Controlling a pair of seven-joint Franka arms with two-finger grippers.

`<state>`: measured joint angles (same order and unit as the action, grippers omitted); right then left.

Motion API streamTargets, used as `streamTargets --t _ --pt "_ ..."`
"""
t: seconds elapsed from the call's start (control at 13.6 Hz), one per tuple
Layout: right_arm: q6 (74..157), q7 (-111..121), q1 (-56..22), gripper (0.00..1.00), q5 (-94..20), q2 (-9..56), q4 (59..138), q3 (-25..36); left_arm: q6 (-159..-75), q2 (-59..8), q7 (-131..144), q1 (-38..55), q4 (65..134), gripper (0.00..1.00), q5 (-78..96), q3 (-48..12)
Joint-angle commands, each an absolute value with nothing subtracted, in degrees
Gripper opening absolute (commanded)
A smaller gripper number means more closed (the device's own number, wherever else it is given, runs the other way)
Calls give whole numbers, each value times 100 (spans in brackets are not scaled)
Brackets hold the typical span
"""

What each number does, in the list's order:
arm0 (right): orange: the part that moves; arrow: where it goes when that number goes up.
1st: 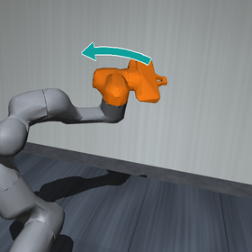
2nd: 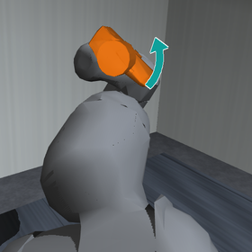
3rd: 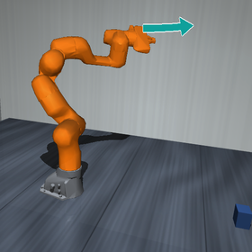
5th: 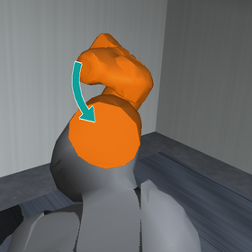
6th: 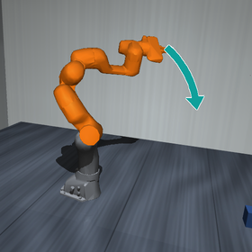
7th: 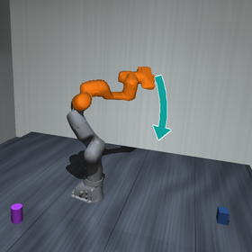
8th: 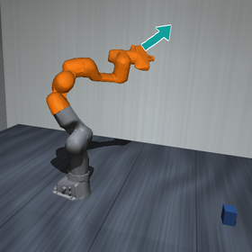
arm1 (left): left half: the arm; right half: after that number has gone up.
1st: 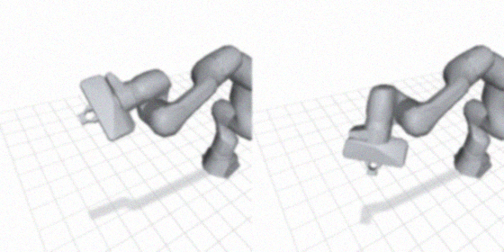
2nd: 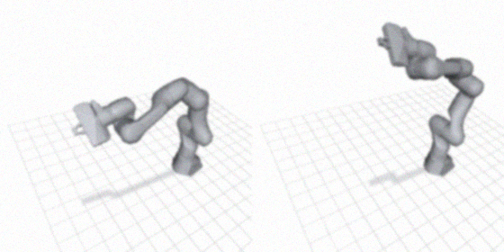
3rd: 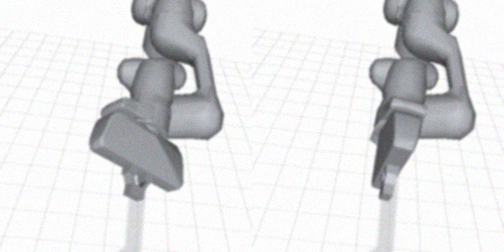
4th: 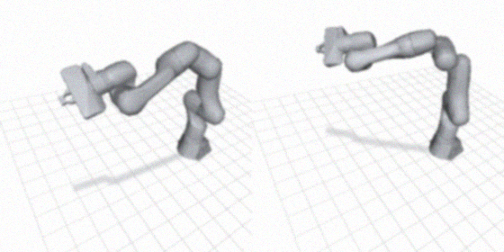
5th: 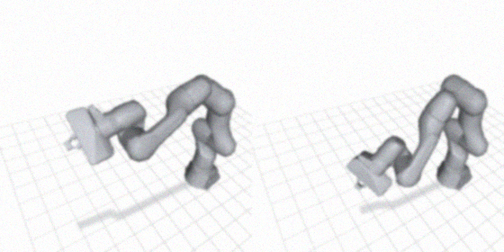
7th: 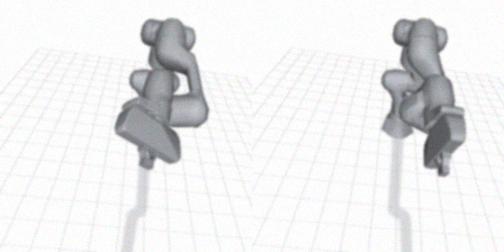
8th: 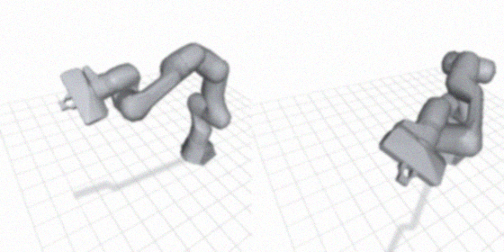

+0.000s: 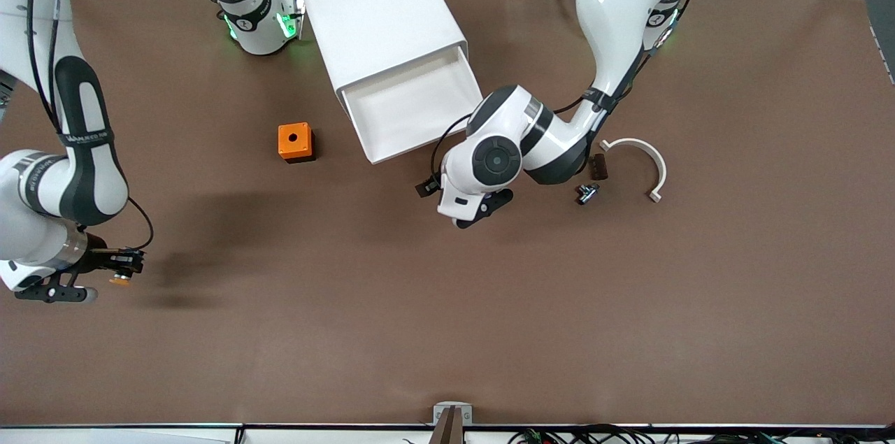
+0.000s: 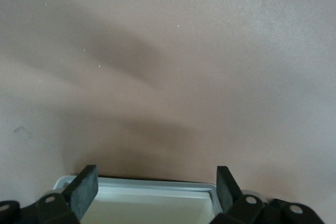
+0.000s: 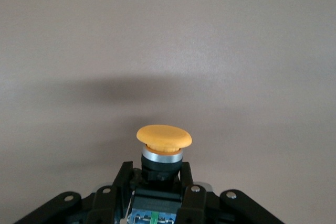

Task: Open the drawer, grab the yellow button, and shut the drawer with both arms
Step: 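Lift the button out with the right gripper while the left gripper releases, then place the button on the table with the right gripper and open it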

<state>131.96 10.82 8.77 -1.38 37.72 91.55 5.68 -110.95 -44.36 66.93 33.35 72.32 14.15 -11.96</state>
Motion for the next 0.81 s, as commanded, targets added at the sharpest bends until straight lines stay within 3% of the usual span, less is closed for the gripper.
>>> streamTargets --t 0.0,0.52,0.59,0.66,0.74 --pt "13525 1160 1011 0 -97 4024 9070 439 -11136 -4386 6636 3428 7277 99 1143 -1178" --pt "14097 1160 1011 1 -149 4491 9062 431 -11180 -4386 6258 3603 7277 99 660 -1178" --pt "14159 1160 1011 6 -141 4517 9062 439 -11232 -4386 6214 3664 7277 99 433 -1186" --pt "14159 1169 1002 28 -106 4518 9053 431 -11285 -4394 6136 3700 7277 99 257 -1187" --pt "14159 1169 985 78 -97 4518 9044 431 -11363 -4421 5987 3796 7277 99 220 -1187"
